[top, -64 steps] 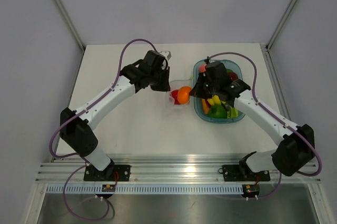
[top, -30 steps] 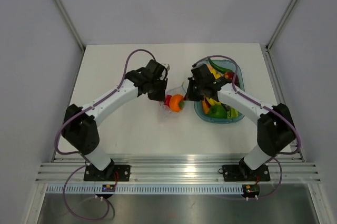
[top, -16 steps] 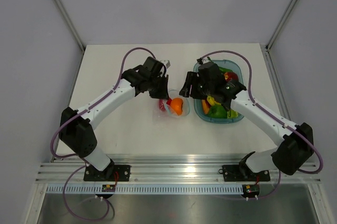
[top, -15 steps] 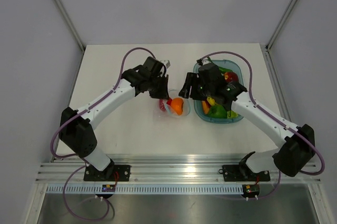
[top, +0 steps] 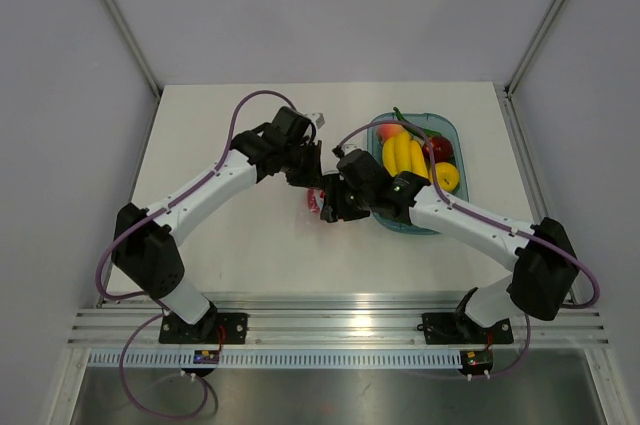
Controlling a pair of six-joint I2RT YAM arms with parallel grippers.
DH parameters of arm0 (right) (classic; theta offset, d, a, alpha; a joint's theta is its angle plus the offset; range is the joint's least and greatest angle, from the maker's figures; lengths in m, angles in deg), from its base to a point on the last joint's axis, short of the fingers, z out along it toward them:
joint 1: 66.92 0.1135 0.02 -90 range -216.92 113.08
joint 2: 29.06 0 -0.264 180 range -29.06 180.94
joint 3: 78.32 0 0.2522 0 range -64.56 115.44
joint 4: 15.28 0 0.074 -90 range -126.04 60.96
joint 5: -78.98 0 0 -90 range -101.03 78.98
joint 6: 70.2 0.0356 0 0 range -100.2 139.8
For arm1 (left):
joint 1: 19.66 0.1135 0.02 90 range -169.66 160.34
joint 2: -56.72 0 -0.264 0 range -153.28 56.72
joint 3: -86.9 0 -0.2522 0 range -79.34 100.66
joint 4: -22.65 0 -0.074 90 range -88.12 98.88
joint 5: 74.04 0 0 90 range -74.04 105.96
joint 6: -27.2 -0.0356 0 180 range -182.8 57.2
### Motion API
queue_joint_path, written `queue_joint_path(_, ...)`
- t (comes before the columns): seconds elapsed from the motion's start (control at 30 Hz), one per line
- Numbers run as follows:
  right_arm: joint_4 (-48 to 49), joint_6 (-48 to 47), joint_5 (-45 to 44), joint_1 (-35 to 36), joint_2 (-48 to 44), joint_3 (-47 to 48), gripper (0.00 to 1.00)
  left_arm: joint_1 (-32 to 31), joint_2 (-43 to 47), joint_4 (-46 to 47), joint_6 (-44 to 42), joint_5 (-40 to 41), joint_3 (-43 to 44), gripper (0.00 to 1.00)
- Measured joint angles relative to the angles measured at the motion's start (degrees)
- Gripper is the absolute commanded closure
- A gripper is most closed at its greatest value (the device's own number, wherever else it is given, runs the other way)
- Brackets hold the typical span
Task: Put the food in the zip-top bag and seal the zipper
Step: Adjust the zipper food storage bag at the center of the board.
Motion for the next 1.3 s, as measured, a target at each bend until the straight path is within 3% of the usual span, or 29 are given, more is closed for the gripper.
queue_joint_path(0.13, 0.1, -1.9, -0.6, 0.6, 2.2, 0.8, 0.45, 0.1, 0.0, 0.3, 0.0, -0.7, 0.0, 1.00)
queue_joint_path(0.23, 0.5, -2.8, -1.1, 0.6, 3.3, 1.3, 0.69, 0.2, 0.0, 0.3, 0.0, -0.9, 0.0, 1.00)
queue_joint_path(0.27, 0.7, -3.0, -1.4, 0.6, 3.4, 1.3, 0.87, 0.2, 0.0, 0.3, 0.0, -1.0, 0.0, 1.00)
queue_joint_path(0.33, 1.2, -3.0, -2.3, 0.6, 3.6, 1.4, 1.00, 0.4, 0.0, 0.5, 0.0, -1.1, 0.0, 1.00)
queue_joint_path(0.43, 1.4, -2.8, -3.4, 0.6, 3.7, 1.6, 1.00, 1.0, 0.0, 1.0, -0.3, -1.5, 0.0, 0.77)
queue_joint_path(0.5, 1.6, -2.7, -4.2, 0.6, 3.7, 1.7, 1.00, 2.2, 0.3, 1.8, -0.6, -2.6, -0.5, 0.44)
queue_joint_path(0.6, 2.0, -2.4, -5.4, 0.6, 3.7, 1.9, 1.00, 6.1, 2.7, 2.7, -0.7, -4.4, -3.5, 0.27)
queue_joint_path(0.7, 2.4, -2.2, -5.8, 0.6, 3.9, 2.3, 1.00, 11.7, 7.6, 2.7, -1.3, -5.5, -7.5, 0.27)
queue_joint_path(0.73, 2.4, -2.1, -6.0, 0.6, 4.2, 2.7, 1.00, 13.5, 9.6, 2.7, -1.7, -5.4, -8.7, 0.30)
queue_joint_path(0.8, 2.4, -1.9, -6.0, 0.6, 4.9, 3.7, 1.00, 15.7, 13.7, 3.0, -2.9, -4.8, -11.1, 0.43)
queue_joint_path(0.83, 2.6, -1.9, -5.9, 0.6, 5.2, 4.2, 1.00, 16.0, 16.0, 3.3, -3.6, -4.2, -12.6, 0.61)
queue_joint_path(0.93, 2.9, -1.8, -5.4, 0.3, 5.7, 5.3, 1.00, 15.5, 22.3, 5.8, -6.4, -3.3, -19.8, 0.71)
queue_joint_path(1.03, 2.9, -1.7, -4.8, -0.3, 5.7, 5.9, 1.00, 13.8, 25.4, 8.0, -8.3, -2.1, -26.9, 0.59)
queue_joint_path(1.07, 2.9, -1.7, -4.8, -0.5, 5.7, 6.0, 1.00, 12.6, 25.5, 7.8, -9.0, -1.3, -28.3, 0.39)
queue_joint_path(1.1, 2.9, -1.7, -4.6, -0.9, 5.7, 6.0, 1.00, 10.7, 25.2, 7.7, -9.6, 0.2, -29.1, 0.34)
queue_joint_path(1.17, 2.9, -1.7, -4.1, -1.4, 5.7, 6.1, 1.00, 6.4, 24.5, 8.0, -9.8, 3.2, -29.2, 0.32)
queue_joint_path(1.3, 2.8, -1.8, -3.6, -1.8, 5.7, 6.6, 1.00, 2.5, 20.9, 9.2, -9.7, 6.7, -27.7, 0.38)
